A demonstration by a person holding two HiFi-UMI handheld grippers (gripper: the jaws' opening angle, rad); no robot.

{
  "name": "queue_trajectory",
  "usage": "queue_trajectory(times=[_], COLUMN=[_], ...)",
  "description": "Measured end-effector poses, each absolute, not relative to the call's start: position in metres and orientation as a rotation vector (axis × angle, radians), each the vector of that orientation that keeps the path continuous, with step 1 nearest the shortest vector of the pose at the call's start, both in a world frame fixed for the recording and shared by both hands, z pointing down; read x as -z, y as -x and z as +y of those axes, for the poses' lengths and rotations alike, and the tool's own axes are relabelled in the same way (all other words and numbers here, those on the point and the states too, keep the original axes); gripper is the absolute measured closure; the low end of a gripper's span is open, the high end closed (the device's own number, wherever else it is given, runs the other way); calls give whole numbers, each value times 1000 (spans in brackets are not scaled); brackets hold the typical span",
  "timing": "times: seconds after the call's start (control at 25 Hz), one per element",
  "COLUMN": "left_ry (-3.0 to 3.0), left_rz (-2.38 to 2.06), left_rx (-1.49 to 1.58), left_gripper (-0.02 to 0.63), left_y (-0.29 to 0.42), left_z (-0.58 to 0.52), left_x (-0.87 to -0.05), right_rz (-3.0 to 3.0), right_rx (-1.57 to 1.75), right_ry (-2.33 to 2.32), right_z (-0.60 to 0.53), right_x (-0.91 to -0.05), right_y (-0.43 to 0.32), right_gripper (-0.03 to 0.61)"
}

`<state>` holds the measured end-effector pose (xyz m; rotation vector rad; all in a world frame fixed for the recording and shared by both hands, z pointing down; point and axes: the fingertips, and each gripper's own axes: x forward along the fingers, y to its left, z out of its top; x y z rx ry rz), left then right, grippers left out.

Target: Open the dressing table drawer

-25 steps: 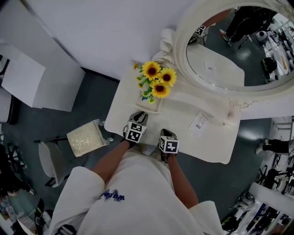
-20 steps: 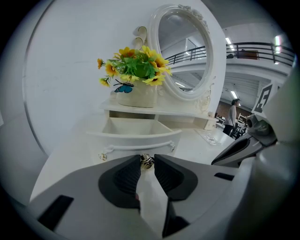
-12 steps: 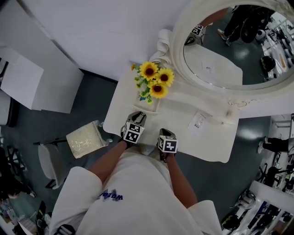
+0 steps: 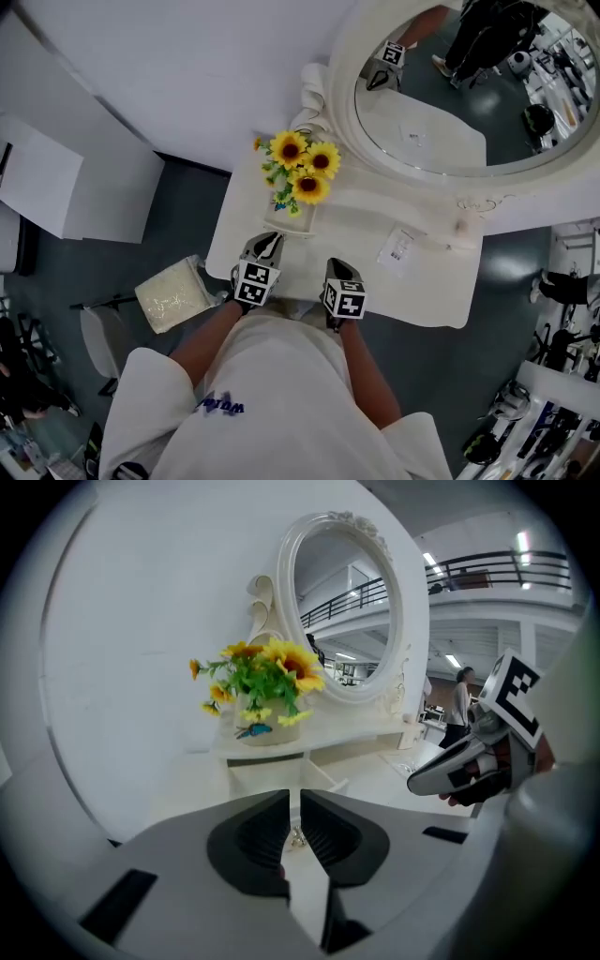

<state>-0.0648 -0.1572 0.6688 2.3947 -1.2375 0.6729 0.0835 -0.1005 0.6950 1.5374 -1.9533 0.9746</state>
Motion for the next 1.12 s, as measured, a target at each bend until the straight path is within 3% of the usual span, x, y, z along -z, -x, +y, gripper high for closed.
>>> queue_trajectory(times=[0.24, 1.12], left_ry=[-2441, -2628], left_rz=[-1311, -1409], left_rx=[-574, -329], left_gripper=[604, 606], left_y=[81, 90], left_z=[-165, -168], left_x=[-617, -477], right_rz=[-2053, -2379], right_rx=[-898, -520], right_ry=[-1578, -1714], right_z=[-111, -111], right_x=[-652, -486], right_y=[-88, -107], right_gripper=[566, 568])
